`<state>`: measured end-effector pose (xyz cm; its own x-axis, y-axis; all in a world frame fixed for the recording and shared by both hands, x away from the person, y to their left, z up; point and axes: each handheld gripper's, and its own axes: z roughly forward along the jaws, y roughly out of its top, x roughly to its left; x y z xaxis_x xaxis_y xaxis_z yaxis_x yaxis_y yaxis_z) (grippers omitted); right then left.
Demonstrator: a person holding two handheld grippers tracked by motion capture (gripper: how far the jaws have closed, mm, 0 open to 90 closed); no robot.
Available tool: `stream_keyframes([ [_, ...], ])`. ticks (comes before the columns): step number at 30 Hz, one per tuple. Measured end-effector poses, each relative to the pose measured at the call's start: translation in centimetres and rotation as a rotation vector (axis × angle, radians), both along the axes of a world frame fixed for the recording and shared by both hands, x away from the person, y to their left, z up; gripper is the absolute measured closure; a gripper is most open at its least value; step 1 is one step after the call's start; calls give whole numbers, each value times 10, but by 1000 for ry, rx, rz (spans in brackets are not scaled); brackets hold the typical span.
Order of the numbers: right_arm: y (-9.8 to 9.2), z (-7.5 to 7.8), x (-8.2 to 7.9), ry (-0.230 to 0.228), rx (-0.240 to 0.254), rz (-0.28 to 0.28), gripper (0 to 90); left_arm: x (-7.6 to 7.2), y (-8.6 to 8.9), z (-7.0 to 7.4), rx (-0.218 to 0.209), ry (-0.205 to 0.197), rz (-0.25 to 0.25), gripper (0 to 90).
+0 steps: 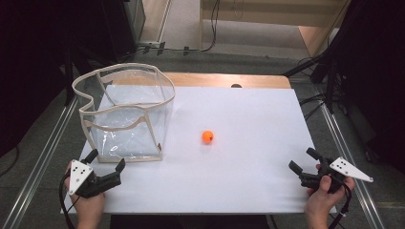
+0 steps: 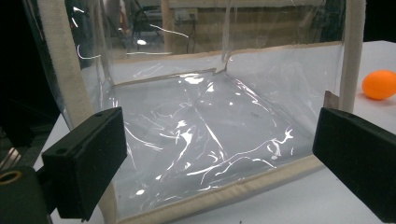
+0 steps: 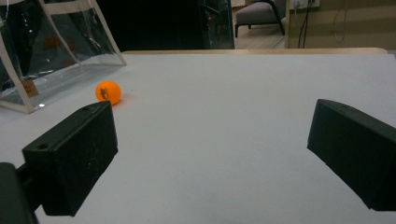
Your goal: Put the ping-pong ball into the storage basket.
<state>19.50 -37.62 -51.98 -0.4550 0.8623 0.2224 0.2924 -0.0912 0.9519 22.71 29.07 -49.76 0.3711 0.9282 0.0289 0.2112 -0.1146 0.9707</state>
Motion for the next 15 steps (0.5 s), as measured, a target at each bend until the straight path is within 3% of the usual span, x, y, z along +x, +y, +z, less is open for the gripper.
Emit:
stream_keyframes([
  [15,5,4,1,18,-36,-4,0,-1,-1,0,12,-3,-9,36],
])
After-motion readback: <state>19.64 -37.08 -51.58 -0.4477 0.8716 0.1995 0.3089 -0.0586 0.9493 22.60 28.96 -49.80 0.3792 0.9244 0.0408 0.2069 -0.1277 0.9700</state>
